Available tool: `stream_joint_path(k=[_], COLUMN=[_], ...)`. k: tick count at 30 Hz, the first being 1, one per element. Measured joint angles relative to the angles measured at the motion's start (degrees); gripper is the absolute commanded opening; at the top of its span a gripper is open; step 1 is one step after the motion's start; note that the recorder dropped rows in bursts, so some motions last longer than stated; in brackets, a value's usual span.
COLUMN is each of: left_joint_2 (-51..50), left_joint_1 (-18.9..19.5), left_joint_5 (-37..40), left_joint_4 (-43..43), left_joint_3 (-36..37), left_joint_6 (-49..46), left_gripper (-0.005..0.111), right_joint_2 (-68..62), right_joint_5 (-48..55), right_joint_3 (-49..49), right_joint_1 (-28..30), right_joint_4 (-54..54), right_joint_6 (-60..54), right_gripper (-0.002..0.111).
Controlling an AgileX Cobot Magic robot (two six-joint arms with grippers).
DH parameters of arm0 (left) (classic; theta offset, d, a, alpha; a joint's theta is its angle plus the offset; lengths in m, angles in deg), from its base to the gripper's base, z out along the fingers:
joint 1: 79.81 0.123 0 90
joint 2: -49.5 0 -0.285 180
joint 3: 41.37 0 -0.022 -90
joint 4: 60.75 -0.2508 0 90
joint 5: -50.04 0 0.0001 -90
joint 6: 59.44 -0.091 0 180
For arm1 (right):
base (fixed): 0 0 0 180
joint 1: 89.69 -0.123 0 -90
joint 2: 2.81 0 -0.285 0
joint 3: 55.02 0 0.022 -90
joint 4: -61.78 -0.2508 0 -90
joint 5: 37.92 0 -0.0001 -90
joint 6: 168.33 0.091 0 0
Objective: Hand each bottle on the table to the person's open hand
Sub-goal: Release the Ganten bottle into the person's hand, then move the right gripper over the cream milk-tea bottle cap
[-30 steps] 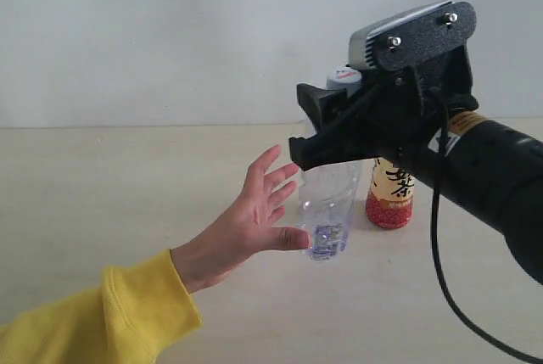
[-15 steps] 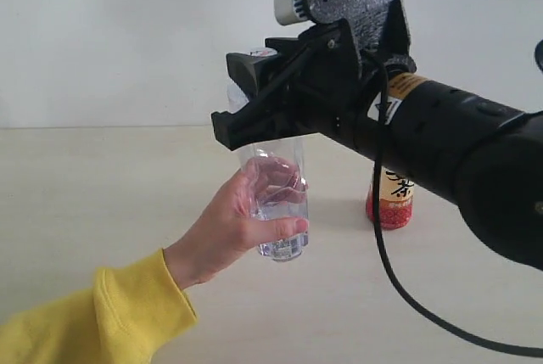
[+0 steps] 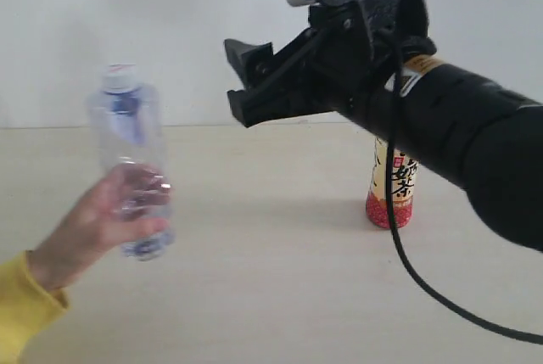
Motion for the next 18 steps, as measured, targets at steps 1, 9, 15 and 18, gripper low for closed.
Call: stream_joint_path(k=[1,9,15,18], left_joint_2=[0.0,0.0,0.0,0.0], left_joint_1=[0.0,0.0,0.0,0.0], left_joint_5=[0.0,0.0,0.0,0.0], left_joint_4=[0.0,0.0,0.0,0.0], left_joint_3=[0.0,0.0,0.0,0.0], left_joint_6=[0.0,0.0,0.0,0.0], left_gripper=[0.004,0.004,0.004,0.004], right_joint_2=[1.08,7.15,7.29,7.29], right_joint_5=[0.17,6.9,9.74,7.31], right_joint_3=[0.0,-0.97,-4.11,-6.46], right_joint_1=[0.14,13.6,22.76,23.52], right_joint_4=[-4.18,-24.16,-16.92,-7.44], right_joint_6=[-4.64,-21.76,-13.68,-3.58], right_gripper=[0.079,0.079,0.079,0.079])
